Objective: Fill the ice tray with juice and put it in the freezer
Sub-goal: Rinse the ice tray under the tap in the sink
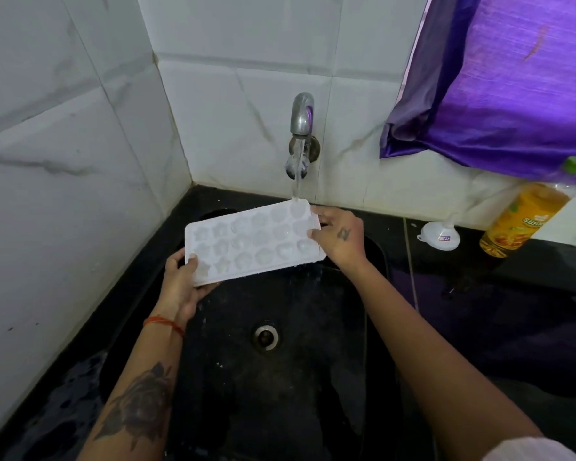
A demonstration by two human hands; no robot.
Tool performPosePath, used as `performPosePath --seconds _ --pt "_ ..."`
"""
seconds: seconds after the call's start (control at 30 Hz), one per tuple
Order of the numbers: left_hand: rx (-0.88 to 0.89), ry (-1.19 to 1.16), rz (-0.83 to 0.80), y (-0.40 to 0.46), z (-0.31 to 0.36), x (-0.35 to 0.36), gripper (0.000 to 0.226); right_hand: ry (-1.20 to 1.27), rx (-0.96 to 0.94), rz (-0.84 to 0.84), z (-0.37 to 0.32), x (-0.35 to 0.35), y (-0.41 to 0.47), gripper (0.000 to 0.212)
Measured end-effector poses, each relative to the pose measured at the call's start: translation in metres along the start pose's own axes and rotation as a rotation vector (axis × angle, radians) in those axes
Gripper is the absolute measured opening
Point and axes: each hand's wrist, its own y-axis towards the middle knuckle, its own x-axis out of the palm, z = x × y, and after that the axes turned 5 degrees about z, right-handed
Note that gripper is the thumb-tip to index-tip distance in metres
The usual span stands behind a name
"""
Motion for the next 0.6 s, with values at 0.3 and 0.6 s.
performPosePath --seconds 0.3,0.6 --pt "-0.111 -0.044 -0.133 -0.017 -0.036 0.047 0.03 -0.127 0.105 0.173 0.037 -0.04 0.01 0.033" --pt "0.124 0.107 -0.082 -0.018 -0.016 0.056 0.022 -0.31 0.22 -0.042 0.058 -0.023 0.018 0.021"
